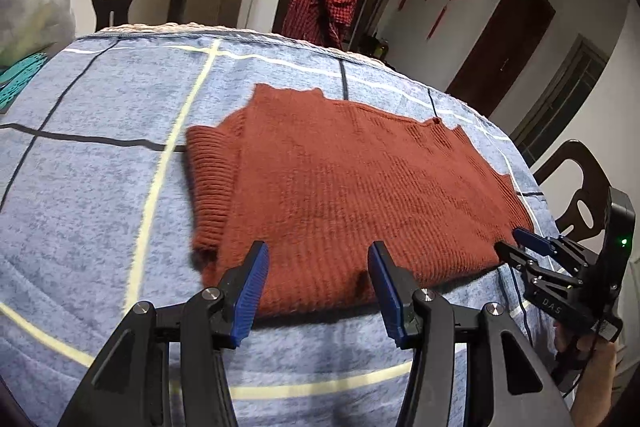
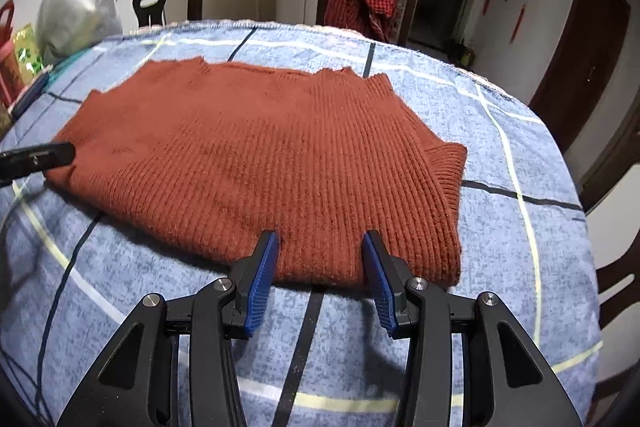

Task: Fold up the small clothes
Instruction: 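Move both tools to one side edge of the folded sweater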

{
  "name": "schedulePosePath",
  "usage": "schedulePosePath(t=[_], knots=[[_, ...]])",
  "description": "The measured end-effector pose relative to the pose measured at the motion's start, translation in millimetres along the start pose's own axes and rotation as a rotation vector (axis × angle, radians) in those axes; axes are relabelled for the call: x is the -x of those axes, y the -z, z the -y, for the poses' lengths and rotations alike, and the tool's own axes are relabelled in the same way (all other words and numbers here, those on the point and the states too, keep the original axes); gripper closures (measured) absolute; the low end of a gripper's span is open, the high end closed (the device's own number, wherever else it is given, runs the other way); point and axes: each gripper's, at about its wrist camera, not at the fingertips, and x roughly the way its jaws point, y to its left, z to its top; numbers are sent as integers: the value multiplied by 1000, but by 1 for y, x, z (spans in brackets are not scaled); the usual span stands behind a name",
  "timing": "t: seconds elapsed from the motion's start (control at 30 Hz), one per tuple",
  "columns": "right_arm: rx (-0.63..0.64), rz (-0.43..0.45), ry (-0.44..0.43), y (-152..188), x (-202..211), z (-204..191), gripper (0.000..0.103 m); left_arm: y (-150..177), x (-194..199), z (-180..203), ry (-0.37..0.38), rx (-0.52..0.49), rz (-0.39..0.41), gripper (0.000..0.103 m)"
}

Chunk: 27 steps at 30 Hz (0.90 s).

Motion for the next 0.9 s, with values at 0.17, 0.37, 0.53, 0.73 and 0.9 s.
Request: schedulePosePath(t=[0.17, 0.37, 0.53, 0.73, 0.9], knots=[[47, 64, -20, -10, 14, -20, 58, -2, 10, -10, 8, 25, 6, 49], [135, 27, -20, -5, -6, -48, 58, -5, 25, -29, -62, 46, 31, 47], [159, 60, -23, -15, 9, -57, 58, -13, 39, -54, -102, 90, 56, 47], [169, 76, -103, -31, 2, -87, 58, -16, 50, -67, -83, 120, 65, 47], [202, 45, -51, -21, -12, -104, 58, -15, 51, -75, -79, 116, 54, 47]])
